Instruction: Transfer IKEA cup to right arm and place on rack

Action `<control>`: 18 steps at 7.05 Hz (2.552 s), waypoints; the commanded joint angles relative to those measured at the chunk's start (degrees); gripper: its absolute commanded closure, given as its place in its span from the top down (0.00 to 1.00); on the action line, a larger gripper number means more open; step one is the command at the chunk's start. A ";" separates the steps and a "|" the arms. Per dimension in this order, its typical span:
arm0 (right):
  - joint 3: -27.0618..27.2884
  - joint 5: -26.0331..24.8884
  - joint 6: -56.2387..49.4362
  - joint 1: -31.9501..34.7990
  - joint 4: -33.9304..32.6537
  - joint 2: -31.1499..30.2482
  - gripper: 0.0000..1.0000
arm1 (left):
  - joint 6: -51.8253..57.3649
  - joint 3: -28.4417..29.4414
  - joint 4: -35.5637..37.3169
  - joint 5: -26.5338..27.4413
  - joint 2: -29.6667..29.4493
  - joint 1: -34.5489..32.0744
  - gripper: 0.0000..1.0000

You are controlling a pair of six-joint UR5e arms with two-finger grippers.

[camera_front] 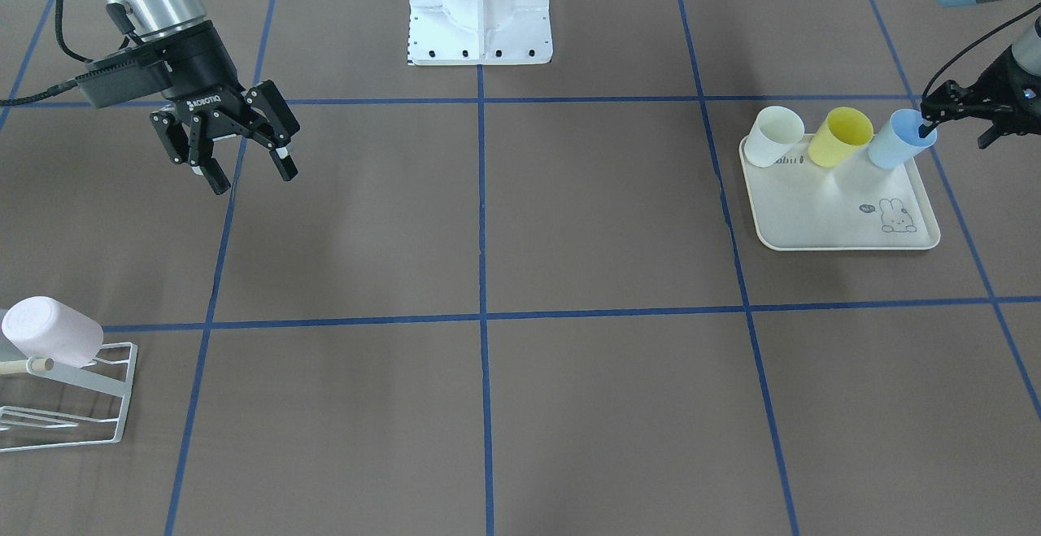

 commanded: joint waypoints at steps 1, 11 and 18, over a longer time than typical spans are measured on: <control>0.09 0.06 0.00 -0.03 0.00 -0.04 1.00 | -0.25 0.01 0.08 -0.24 0.19 0.10 0.82; 0.00 0.15 0.97 -0.12 0.00 0.05 1.00 | -0.43 -0.17 0.08 -0.77 -0.16 3.35 0.48; 0.00 -0.38 0.97 -0.12 0.53 0.14 1.00 | -0.86 -5.01 1.05 0.98 0.30 -6.35 0.00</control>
